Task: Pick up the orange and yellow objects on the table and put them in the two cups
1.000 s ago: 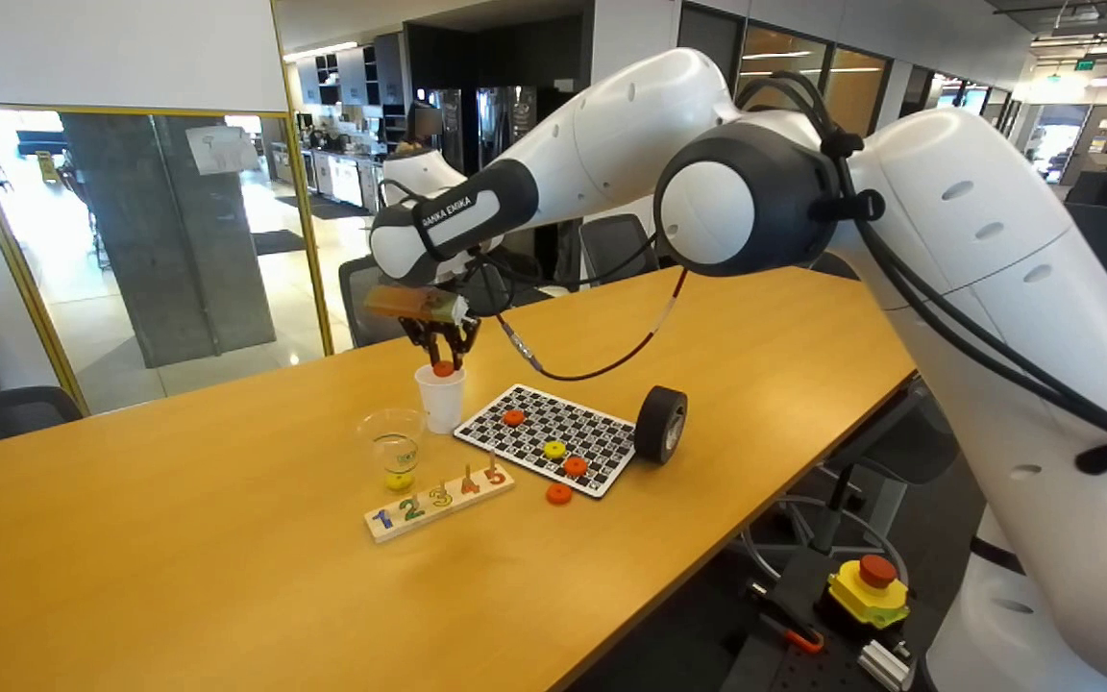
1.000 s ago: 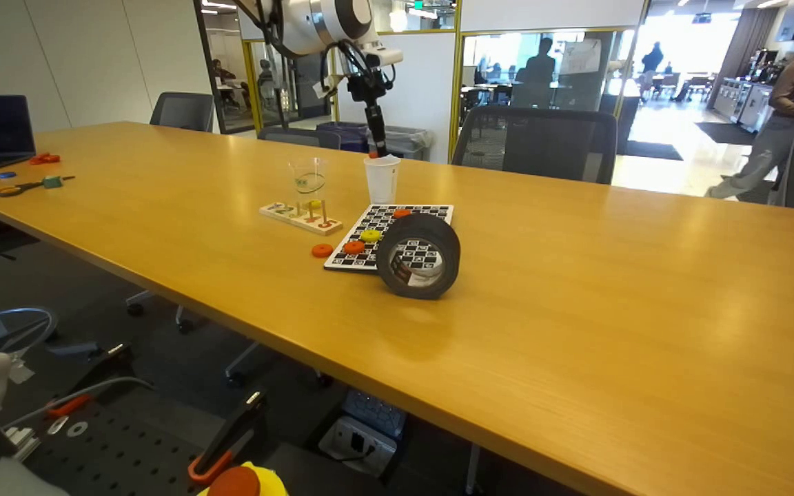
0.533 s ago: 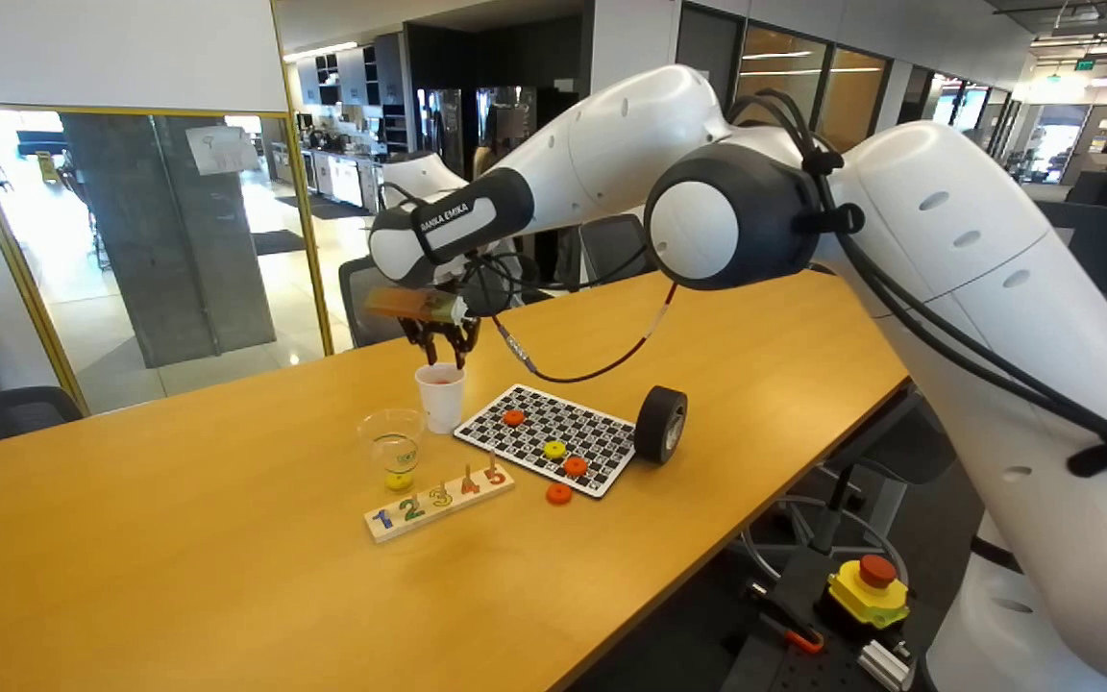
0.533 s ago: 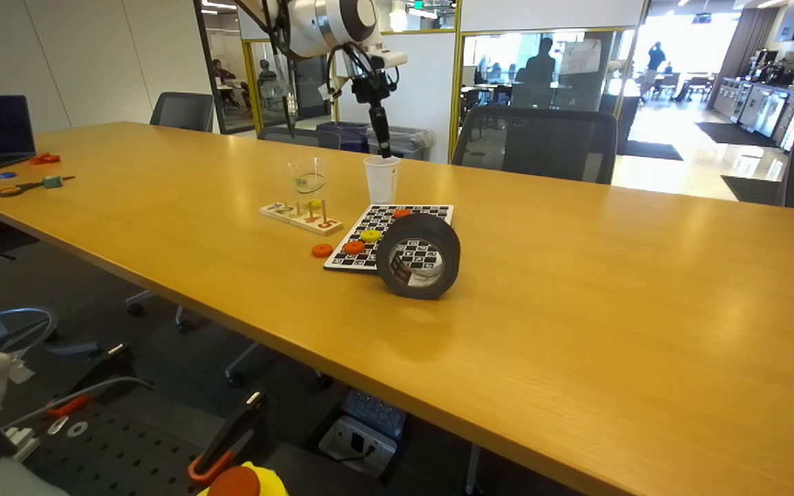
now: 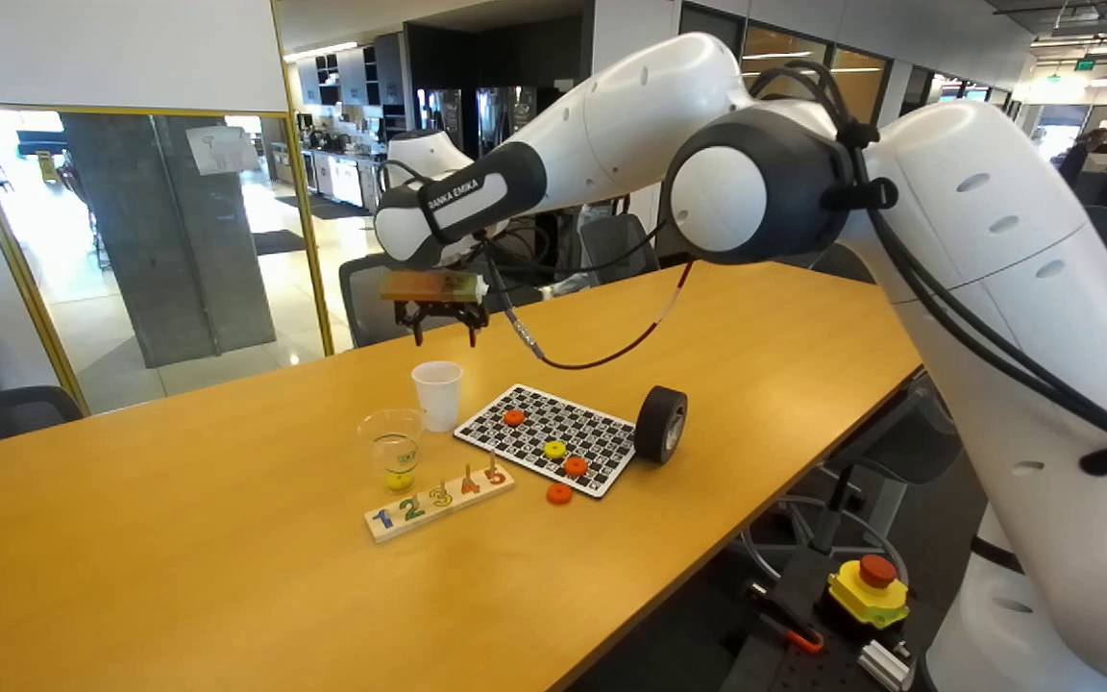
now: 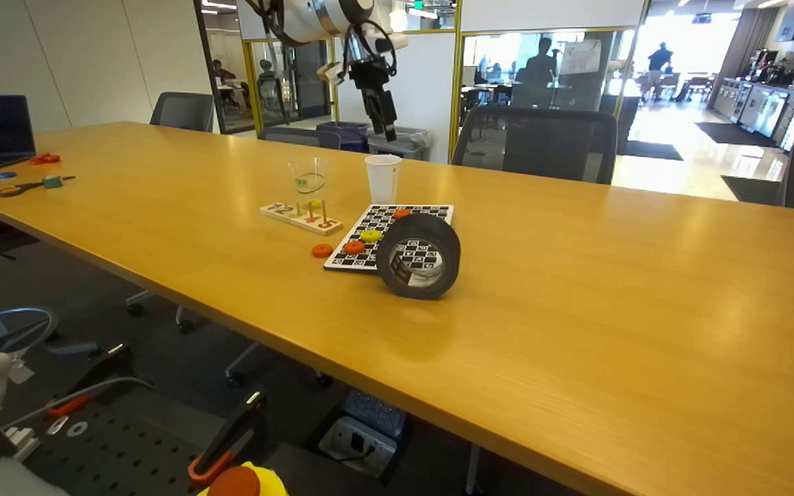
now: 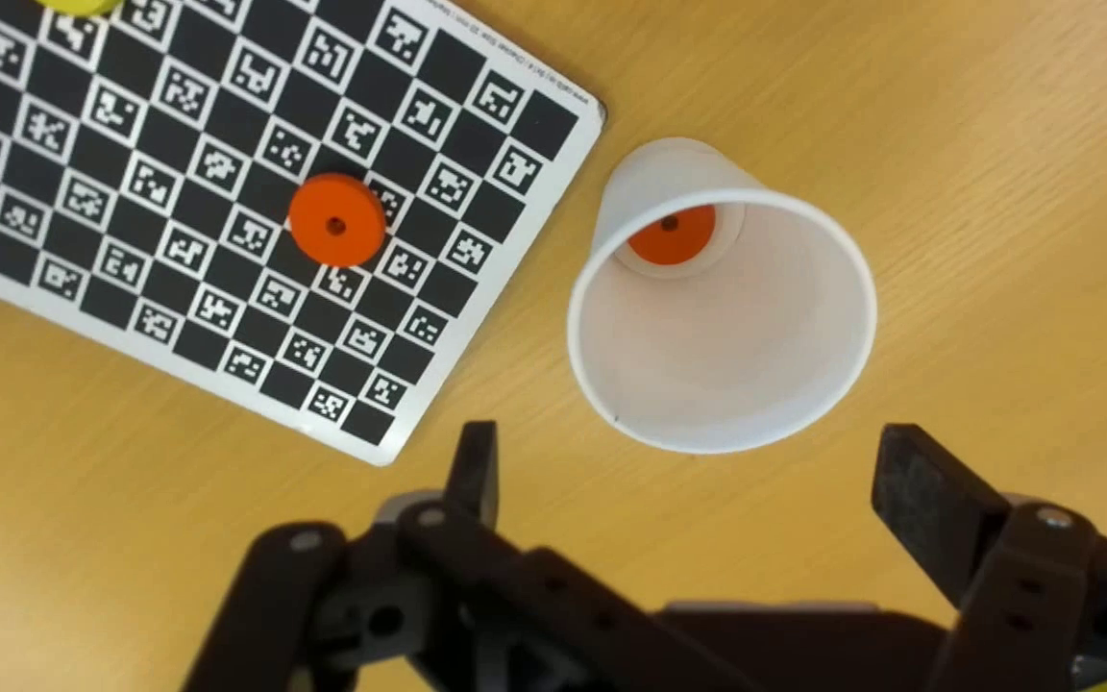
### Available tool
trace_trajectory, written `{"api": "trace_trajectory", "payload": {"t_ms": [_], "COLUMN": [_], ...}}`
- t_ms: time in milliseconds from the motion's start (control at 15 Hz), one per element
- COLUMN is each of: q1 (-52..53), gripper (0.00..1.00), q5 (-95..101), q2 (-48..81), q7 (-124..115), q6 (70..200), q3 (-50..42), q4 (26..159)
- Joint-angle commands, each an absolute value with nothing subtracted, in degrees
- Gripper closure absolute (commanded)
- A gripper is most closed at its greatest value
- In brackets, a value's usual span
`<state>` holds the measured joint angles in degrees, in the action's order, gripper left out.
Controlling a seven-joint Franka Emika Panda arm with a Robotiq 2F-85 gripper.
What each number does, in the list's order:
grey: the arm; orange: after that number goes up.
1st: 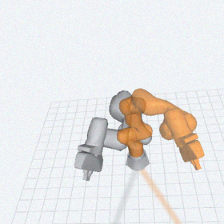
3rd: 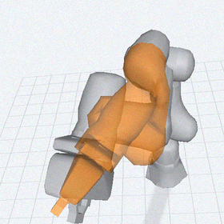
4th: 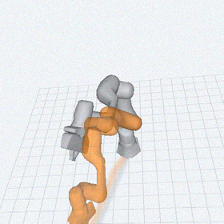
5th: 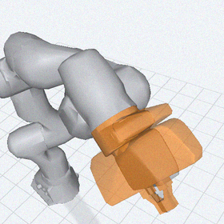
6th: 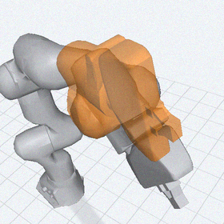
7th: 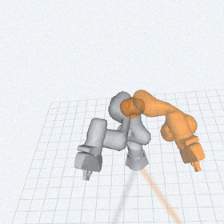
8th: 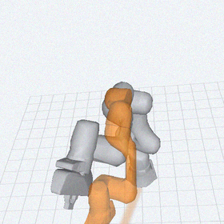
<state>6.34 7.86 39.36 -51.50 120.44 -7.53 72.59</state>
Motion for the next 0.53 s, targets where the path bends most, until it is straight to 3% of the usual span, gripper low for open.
{"api": "trace_trajectory", "payload": {"t_ms": [0,467], "q1": [4.0,-0.4], "gripper": [0.0,0.0], "q5": [7.9,7.0], "q2": [29.9,28.9], "q7": [-38.6,-13.1], "q6": [124.4,124.8], "q3": [-6.0,-5.2], "q4": [85.5,91.6]}}
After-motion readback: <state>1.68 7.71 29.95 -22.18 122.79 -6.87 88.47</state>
